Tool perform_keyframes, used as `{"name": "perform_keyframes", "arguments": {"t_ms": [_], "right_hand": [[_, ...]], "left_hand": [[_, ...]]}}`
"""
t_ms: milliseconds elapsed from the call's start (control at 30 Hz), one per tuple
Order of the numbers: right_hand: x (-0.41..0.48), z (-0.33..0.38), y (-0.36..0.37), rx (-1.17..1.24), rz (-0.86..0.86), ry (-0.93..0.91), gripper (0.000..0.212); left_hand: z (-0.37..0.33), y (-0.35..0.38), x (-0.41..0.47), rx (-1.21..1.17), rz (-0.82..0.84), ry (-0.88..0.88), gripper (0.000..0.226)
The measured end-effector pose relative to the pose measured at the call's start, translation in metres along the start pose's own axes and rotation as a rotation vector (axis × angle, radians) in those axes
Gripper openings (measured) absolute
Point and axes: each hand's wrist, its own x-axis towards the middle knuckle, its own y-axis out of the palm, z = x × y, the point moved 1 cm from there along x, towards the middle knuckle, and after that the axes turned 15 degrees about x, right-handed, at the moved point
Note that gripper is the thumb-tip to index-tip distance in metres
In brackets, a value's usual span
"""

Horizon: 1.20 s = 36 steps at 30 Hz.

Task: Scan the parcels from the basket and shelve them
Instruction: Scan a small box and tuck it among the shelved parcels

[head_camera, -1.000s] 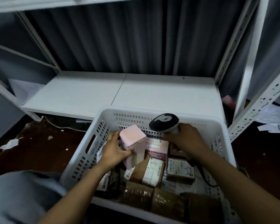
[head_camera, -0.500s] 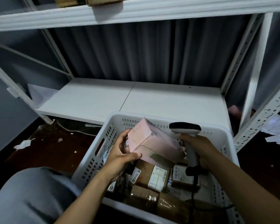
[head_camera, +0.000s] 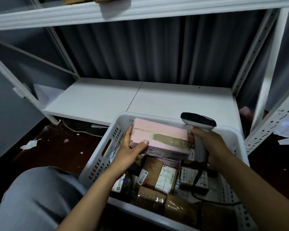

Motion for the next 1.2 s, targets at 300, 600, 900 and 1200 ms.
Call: {"name": "perform_keyframes", "arguments": {"t_ms": [300,600,900,1200], "right_hand": [[0.0,0.005,0.004,0.097,0.092,-0.01,0.018],[-0.008,0.003,0.008,-0.233,0.027,-0.13,0.012],[-0.021,0.008,0.011,-0.403,0.238,-0.072,0.019],[-0.024,0.025,0.008,-0.525,0.29,-0.146,0.023]], "left_hand": [[0.017,-0.002,0.007,-0.039,-0.044,-0.138,0.099],[0.024,0.001,0.016,-0.16,-0.069,-0.151,0.052],[0.038,-0.007,0.03,-0.265,-0.442,-0.202,0.056],[0.045,-0.014,0.036,-0.268,-0.476,-0.201,0.059]]}}
